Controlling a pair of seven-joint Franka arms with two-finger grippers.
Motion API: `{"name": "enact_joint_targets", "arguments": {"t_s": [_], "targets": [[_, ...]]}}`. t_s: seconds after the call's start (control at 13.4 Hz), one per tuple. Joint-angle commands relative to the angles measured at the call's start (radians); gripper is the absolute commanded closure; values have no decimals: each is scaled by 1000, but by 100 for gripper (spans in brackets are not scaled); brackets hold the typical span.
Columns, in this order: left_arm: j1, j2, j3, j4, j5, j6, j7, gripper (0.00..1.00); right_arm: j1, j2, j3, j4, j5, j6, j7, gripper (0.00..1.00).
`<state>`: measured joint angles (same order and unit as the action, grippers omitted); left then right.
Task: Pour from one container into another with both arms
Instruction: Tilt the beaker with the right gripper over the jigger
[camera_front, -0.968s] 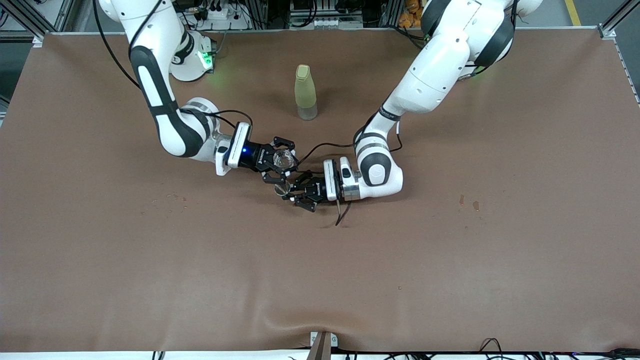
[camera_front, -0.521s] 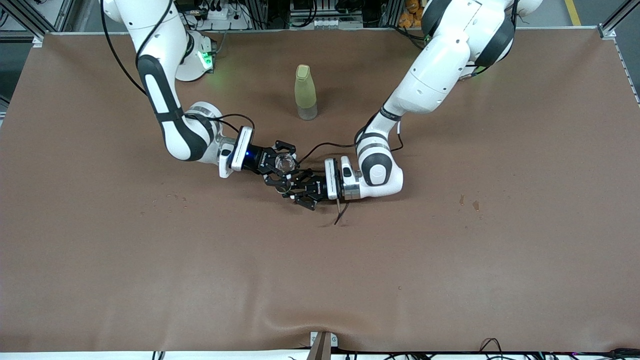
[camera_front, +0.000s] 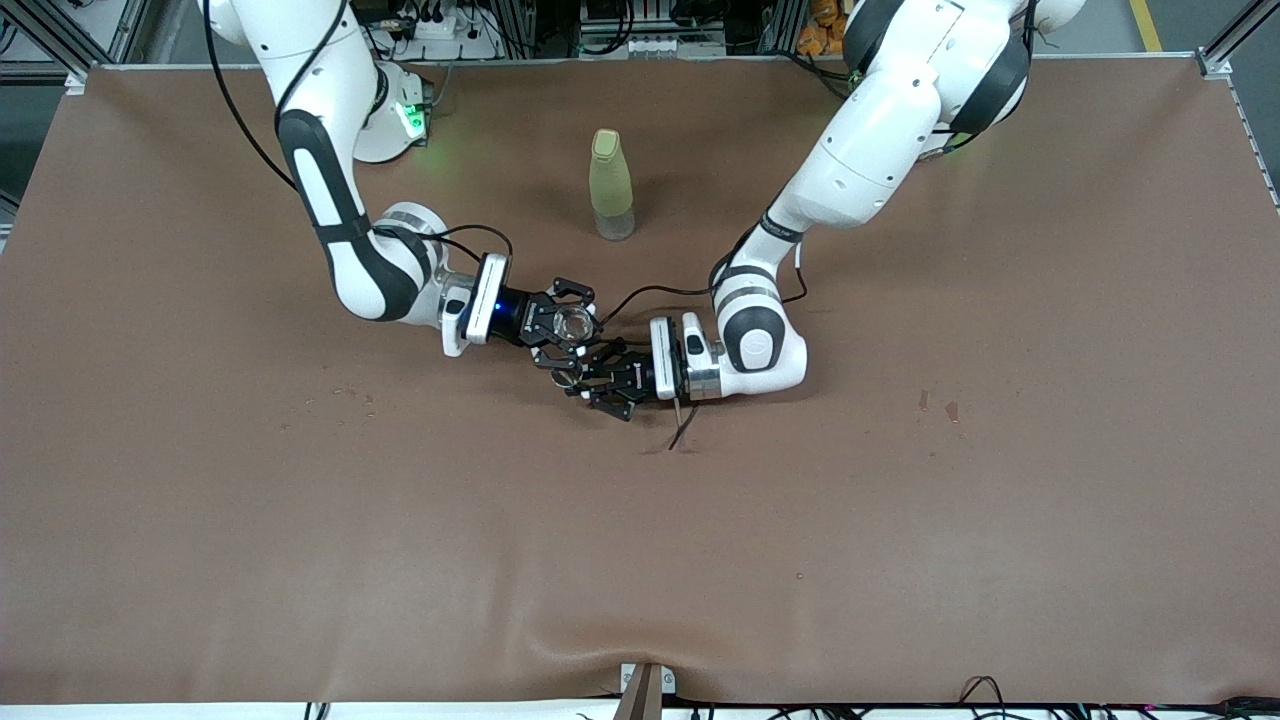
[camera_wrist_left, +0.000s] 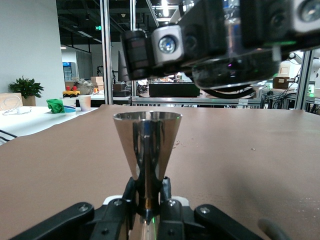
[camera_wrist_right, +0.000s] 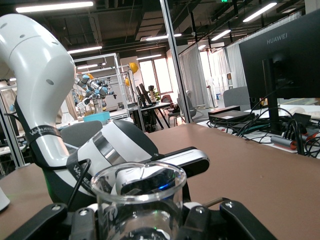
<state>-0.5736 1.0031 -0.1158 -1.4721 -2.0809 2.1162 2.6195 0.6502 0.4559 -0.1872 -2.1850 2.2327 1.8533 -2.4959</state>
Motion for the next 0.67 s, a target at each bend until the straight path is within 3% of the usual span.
{"name": "enact_joint_targets", "arguments": {"t_s": [0.0, 0.6], "targets": [[6, -8, -5, -14, -34, -16, 37, 100, -6, -28, 11, -19, 22, -3, 73, 100], [21, 0, -4, -14, -31, -59, 42, 100, -9, -91, 9, -65, 15, 7, 201, 100]]}}
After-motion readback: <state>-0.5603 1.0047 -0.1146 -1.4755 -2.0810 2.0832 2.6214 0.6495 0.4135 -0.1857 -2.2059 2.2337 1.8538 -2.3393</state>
